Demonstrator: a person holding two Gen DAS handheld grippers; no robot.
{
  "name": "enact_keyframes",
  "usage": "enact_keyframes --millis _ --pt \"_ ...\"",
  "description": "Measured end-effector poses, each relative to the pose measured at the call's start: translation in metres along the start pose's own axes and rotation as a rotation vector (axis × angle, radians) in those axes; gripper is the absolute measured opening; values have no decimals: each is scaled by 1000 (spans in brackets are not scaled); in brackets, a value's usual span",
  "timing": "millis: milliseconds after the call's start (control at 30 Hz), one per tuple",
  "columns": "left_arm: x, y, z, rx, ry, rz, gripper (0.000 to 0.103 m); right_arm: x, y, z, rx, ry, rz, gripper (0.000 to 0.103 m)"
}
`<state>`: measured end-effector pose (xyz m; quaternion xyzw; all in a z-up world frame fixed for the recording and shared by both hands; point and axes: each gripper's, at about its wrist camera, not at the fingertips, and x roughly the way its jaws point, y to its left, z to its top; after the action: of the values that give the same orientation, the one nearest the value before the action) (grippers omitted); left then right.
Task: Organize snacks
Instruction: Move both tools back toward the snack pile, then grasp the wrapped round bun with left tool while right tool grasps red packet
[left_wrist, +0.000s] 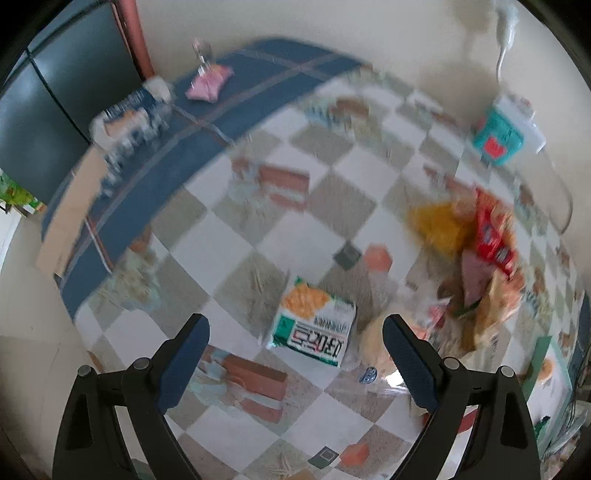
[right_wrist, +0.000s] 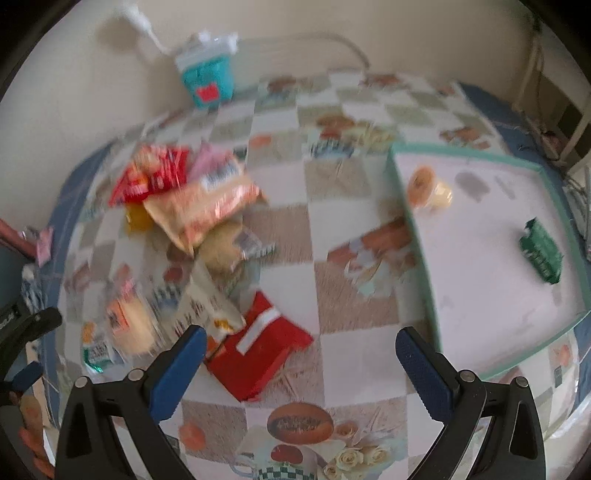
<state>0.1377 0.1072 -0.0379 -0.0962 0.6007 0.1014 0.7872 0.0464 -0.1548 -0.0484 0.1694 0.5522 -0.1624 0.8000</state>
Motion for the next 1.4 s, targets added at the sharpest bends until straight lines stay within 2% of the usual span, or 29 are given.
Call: enact_keyframes --millis 133,400,600,900,1200,1400 --pt "13 -7 -2 23 40 -15 95 18 4 -6 -37 60 -33 103" --pt "21 -33 -6 125 70 -59 95 40 14 -15 -112 132 -24 103" --pt "31 -56 -12 210 91 -47 95 40 15 -17 -125 130 -17 103" --pt "48 -71 -10 219 123 -40 95 52 34 -28 -188 172 -19 103" --pt "51 -95 -9 269 107 -1 95 67 65 -42 -260 142 -40 103" --pt "45 -112 -12 289 102 -21 95 71 72 -40 -261 131 -38 103"
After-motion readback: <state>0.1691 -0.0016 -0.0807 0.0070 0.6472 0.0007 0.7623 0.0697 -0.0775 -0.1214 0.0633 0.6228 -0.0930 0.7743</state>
